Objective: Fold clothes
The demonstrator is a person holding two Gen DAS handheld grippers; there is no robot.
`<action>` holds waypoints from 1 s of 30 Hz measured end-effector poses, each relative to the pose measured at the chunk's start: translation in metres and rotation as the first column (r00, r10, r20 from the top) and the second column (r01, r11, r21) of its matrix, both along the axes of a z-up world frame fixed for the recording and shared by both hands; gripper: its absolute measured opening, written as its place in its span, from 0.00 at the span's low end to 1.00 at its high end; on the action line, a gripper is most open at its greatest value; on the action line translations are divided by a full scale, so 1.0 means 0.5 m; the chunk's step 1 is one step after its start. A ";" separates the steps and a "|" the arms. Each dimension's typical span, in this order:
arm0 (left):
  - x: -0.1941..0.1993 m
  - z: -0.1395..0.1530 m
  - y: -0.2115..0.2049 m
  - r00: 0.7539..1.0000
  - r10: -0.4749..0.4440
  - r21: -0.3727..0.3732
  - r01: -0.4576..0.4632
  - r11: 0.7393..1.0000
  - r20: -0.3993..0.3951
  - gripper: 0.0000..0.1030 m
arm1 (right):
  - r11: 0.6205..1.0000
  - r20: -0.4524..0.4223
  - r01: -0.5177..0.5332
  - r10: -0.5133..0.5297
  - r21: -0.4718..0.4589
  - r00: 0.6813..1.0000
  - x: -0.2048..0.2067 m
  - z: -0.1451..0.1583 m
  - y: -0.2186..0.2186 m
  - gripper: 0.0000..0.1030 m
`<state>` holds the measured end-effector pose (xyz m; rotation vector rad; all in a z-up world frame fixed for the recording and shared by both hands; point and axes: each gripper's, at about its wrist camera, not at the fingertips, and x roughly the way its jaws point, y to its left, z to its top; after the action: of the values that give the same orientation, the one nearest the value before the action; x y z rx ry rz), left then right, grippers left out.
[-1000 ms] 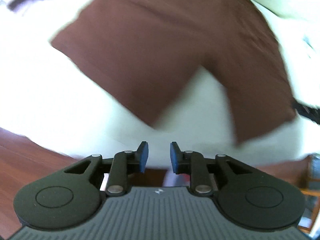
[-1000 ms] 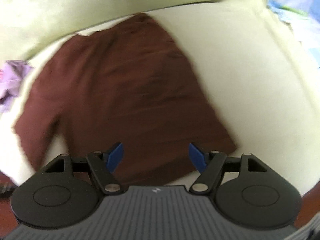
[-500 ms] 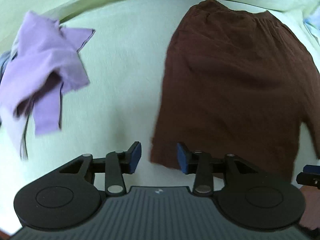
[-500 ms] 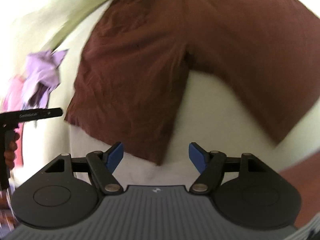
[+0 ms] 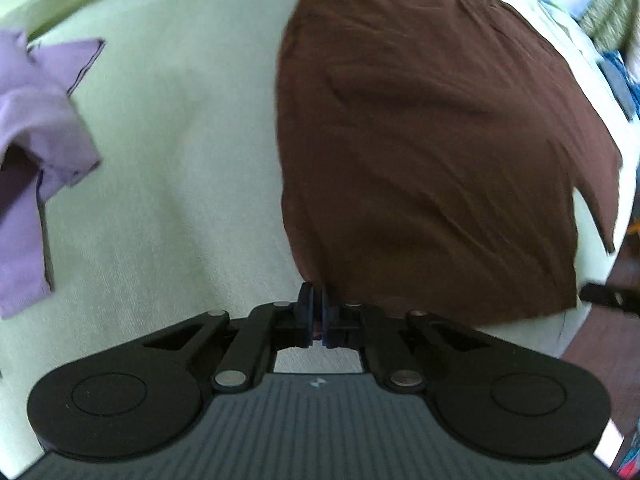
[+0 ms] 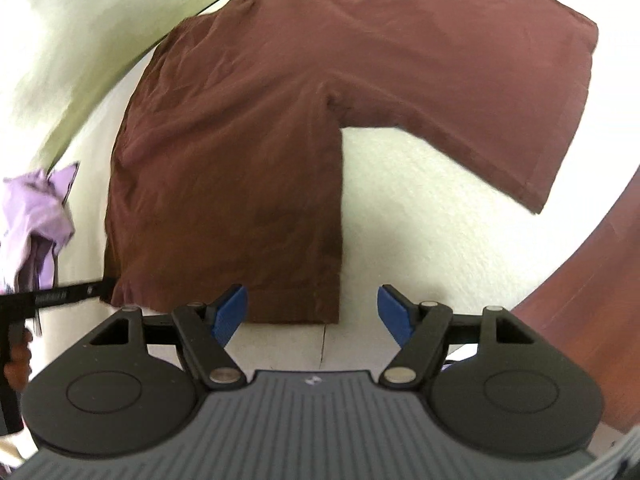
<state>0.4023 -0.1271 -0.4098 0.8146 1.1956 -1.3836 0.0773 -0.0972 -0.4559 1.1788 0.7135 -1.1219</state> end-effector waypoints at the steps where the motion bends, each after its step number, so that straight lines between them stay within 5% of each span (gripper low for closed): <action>1: 0.003 0.005 0.000 1.000 -0.009 0.004 0.009 1.000 0.001 0.00 | 1.000 0.010 0.007 -0.007 0.010 1.000 0.002 -0.006 -0.004 0.34; 7: 0.034 0.001 -0.014 1.000 -0.019 0.048 0.019 0.999 -0.015 0.00 | 0.998 -0.018 0.059 -0.059 0.032 0.998 0.024 -0.035 -0.008 0.32; 8: 0.035 0.000 -0.016 1.000 -0.026 0.051 0.026 0.998 -0.012 0.00 | 0.999 -0.041 0.037 -0.036 0.019 0.999 0.028 -0.033 -0.005 0.11; 9: 0.030 0.004 -0.018 0.999 -0.054 0.055 0.054 0.997 -0.001 0.00 | 1.000 -0.051 -0.009 0.009 0.010 0.999 0.032 -0.029 -0.002 0.04; 17: 0.015 0.039 -0.016 0.974 -0.222 0.057 0.219 0.974 0.047 0.00 | 0.999 0.016 -0.039 0.040 -0.023 0.999 0.009 0.035 0.020 0.04; 24: -0.016 -0.012 -0.004 0.934 -0.331 0.138 0.313 0.940 0.135 0.01 | 0.997 0.081 0.049 -0.055 0.067 0.995 -0.011 -0.037 0.025 0.03; 30: -0.029 -0.041 0.000 0.911 -0.345 0.176 0.310 0.934 0.226 0.08 | 0.999 0.064 -0.003 0.000 0.052 0.998 0.004 -0.048 0.031 0.04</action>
<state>0.3879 -0.1271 -0.4302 1.2980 0.9891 -1.4219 0.0790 -0.0817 -0.4801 1.2522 0.6976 -1.0651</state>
